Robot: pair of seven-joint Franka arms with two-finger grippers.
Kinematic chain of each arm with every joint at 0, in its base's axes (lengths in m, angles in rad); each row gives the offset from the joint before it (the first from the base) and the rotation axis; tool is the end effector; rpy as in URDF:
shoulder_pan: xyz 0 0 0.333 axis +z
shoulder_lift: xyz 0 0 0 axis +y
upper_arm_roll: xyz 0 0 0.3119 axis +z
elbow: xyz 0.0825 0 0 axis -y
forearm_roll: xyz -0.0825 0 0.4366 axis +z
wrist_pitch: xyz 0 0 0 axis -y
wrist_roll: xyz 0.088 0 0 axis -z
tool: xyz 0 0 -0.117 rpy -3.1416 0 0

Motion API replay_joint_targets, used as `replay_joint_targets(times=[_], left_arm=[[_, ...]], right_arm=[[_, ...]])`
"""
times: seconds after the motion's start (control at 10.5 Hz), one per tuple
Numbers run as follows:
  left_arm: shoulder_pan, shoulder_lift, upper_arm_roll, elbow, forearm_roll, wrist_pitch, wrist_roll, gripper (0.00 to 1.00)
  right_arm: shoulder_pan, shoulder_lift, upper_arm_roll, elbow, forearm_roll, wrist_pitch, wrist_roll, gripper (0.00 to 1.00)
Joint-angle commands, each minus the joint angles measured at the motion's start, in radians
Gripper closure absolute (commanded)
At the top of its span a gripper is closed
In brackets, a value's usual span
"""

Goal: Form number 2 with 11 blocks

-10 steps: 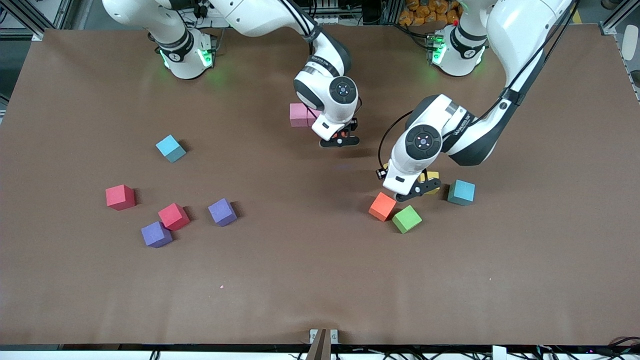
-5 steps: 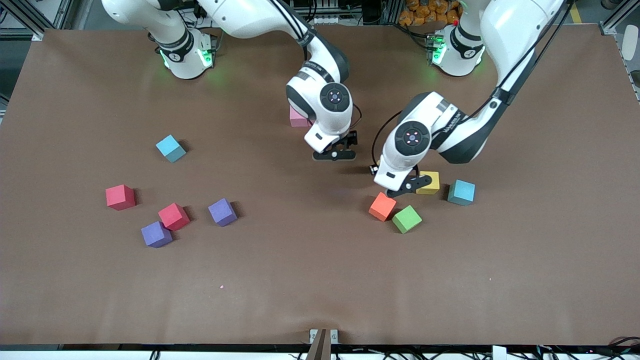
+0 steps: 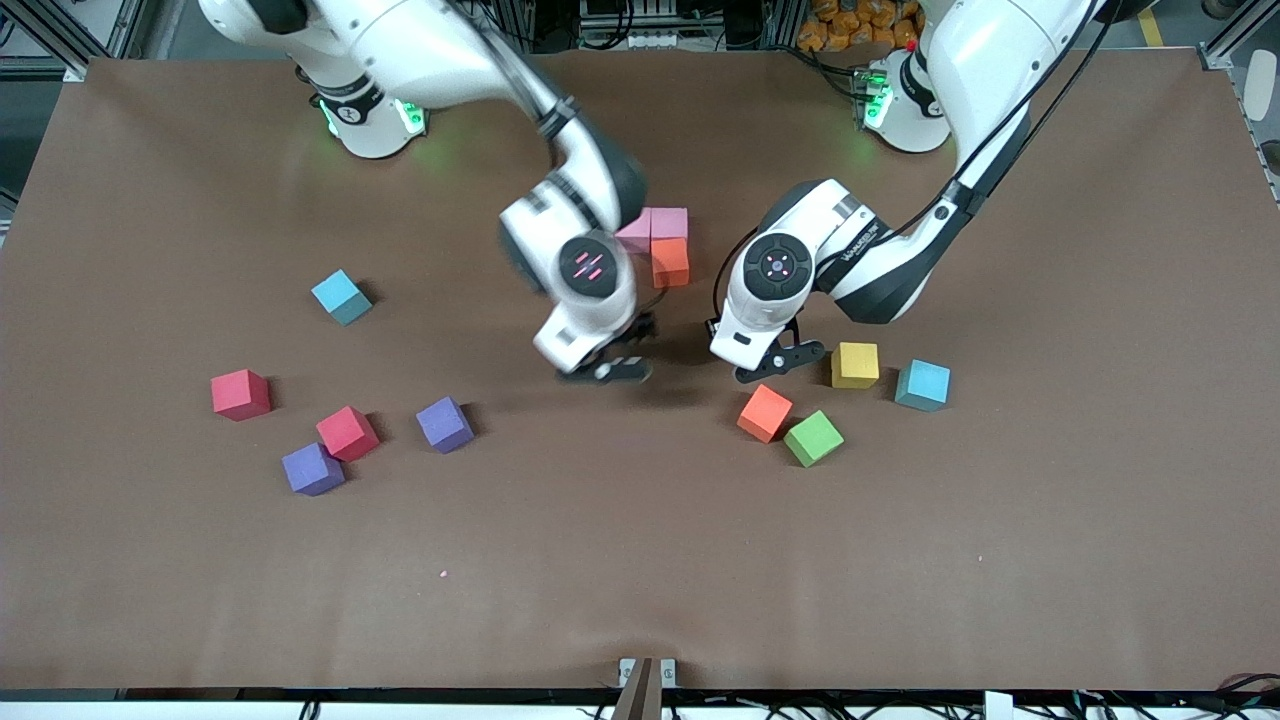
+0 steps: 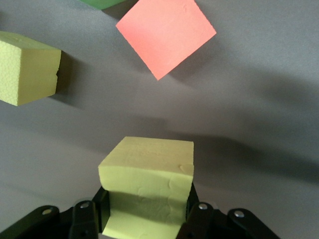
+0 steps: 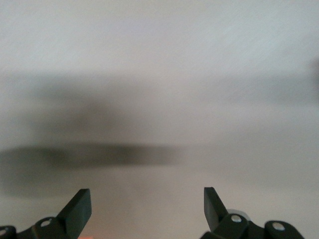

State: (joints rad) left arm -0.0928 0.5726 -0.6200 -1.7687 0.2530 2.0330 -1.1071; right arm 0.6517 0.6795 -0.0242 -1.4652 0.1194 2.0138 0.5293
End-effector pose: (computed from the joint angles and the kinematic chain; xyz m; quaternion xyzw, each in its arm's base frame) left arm 0.5305 -0.4110 0.2285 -0.9826 -0.1502 0.1021 0.0396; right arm 0.5960 0.4452 0.2289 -0.9966 -0.0221 0.0788 0.0016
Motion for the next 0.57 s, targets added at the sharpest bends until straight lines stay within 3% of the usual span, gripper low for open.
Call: replay_joint_targets(times=[0.0, 0.29, 0.48], left_arm=[[-0.071, 0.047, 0.003, 0.028, 0.02, 0.01, -0.02, 0.91], [-0.136, 0.095, 0.003, 0.043, 0.075, 0.077, -0.112, 0.91], [-0.148, 0.115, 0.003, 0.041, 0.143, 0.095, -0.123, 0.91]], right_arm=[[-0.127, -0.008, 0.018, -0.007, -0.011, -0.015, -0.162, 0.0], [-0.239, -0.006, 0.018, -0.012, -0.021, -0.029, -0.369, 0.0], [-0.261, 0.006, 0.018, -0.012, -0.133, -0.017, -0.417, 0.0]])
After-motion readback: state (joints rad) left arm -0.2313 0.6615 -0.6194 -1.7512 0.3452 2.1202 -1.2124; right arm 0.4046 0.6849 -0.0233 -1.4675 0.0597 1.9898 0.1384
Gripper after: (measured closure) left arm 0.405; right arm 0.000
